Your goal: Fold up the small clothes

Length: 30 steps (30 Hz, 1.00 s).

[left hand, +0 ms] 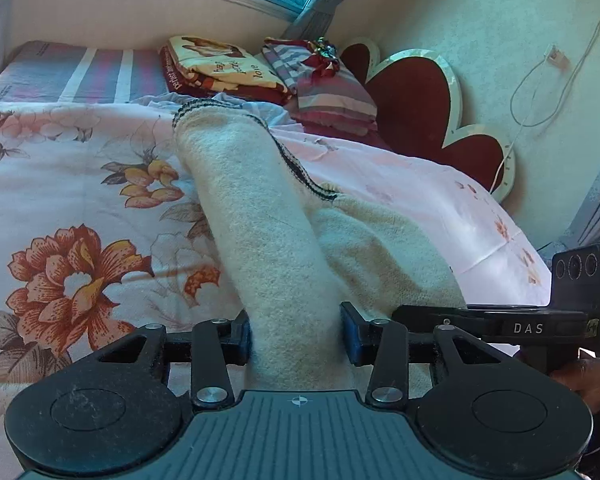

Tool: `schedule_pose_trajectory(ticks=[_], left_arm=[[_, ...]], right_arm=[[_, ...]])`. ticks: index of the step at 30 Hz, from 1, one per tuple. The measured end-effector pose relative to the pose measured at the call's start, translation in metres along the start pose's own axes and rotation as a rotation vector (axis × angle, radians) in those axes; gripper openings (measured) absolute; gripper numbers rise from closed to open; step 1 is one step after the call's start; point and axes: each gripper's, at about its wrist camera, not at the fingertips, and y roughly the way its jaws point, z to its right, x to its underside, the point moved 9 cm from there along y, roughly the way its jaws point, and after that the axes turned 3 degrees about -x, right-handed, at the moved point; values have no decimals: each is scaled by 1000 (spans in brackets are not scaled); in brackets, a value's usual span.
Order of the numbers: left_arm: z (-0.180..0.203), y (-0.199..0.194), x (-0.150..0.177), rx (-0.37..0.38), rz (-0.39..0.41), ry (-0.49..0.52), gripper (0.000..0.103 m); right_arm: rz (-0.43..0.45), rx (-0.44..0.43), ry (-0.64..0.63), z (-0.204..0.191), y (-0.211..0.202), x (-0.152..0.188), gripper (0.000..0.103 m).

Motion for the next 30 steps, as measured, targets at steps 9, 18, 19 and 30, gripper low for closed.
schedule_pose_trajectory(ticks=[9, 18, 19, 30], left_arm=[[5, -64, 1, 16, 62, 20, 42], [-49, -152, 25, -55, 99, -1, 42], [-58, -160, 28, -63, 100, -7, 42], [-165, -214, 72, -149, 80, -104, 42]], right_arm=[[56, -6, -70, -58, -28, -6, 27], [29, -54, -139, -144, 5, 14, 27], [24, -60, -144, -153, 11, 17, 27], [-48, -109, -136, -229, 85, 58, 27]])
